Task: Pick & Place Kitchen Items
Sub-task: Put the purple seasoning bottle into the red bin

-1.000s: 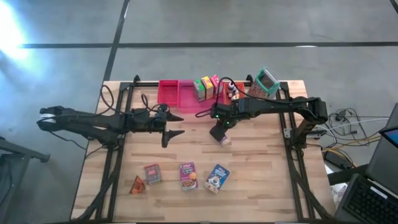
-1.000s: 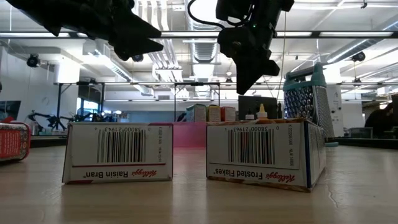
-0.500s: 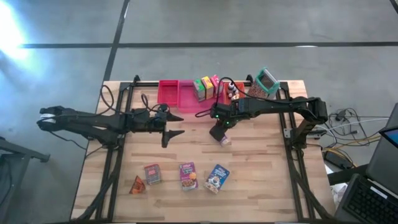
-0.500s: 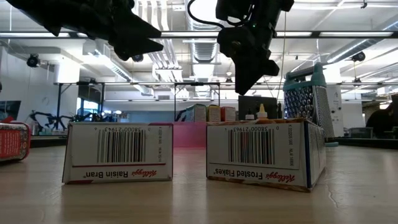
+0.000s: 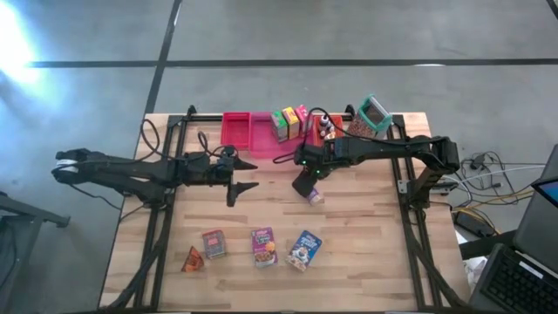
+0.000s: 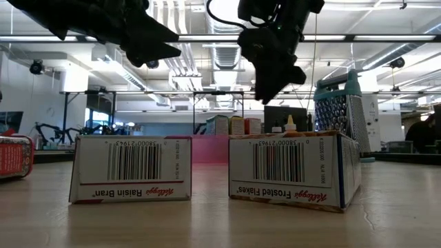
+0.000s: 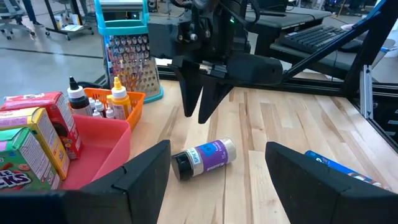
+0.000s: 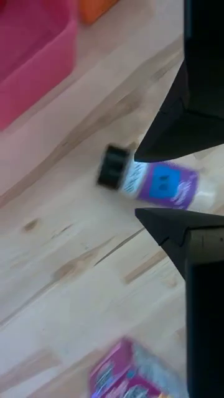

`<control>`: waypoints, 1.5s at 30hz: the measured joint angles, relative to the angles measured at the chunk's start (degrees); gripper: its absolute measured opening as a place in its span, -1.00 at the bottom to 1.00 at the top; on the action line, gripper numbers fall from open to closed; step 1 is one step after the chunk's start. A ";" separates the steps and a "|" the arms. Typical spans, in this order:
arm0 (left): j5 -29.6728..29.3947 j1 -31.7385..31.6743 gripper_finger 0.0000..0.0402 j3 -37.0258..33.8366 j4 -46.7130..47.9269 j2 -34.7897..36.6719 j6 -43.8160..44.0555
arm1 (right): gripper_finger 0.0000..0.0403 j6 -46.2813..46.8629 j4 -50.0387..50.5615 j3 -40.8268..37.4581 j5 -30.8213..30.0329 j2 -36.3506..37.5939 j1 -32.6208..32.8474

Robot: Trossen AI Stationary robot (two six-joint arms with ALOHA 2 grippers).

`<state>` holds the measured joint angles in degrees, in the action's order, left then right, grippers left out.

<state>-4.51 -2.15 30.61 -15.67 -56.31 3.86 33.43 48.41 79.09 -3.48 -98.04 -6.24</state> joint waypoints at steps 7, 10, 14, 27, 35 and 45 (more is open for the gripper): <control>0.04 0.00 0.34 0.00 0.01 0.00 0.00 | -0.27 0.00 -6.46 0.00 0.01 0.02 -0.02; 0.07 -0.01 0.34 0.00 0.00 0.00 0.01 | -0.23 0.00 -8.49 0.00 0.01 0.02 -0.02; 0.11 0.00 0.34 0.00 0.01 0.00 0.00 | -0.18 0.08 -11.36 0.00 -0.01 0.02 -0.02; 0.42 -0.02 0.34 0.00 0.01 -0.02 0.00 | -0.02 -0.75 -15.78 0.00 0.01 0.02 -0.02; 0.36 -0.02 0.34 0.00 0.01 -0.01 0.00 | 0.03 -3.88 -13.14 0.00 4.85 -0.18 0.02; 0.26 -0.02 0.34 0.00 0.04 -0.02 0.00 | 0.11 0.36 -5.07 -0.02 4.82 -0.20 -0.15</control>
<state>-4.25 -2.17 30.61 -15.63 -56.34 3.86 33.79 43.34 79.07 1.34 -98.24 -6.39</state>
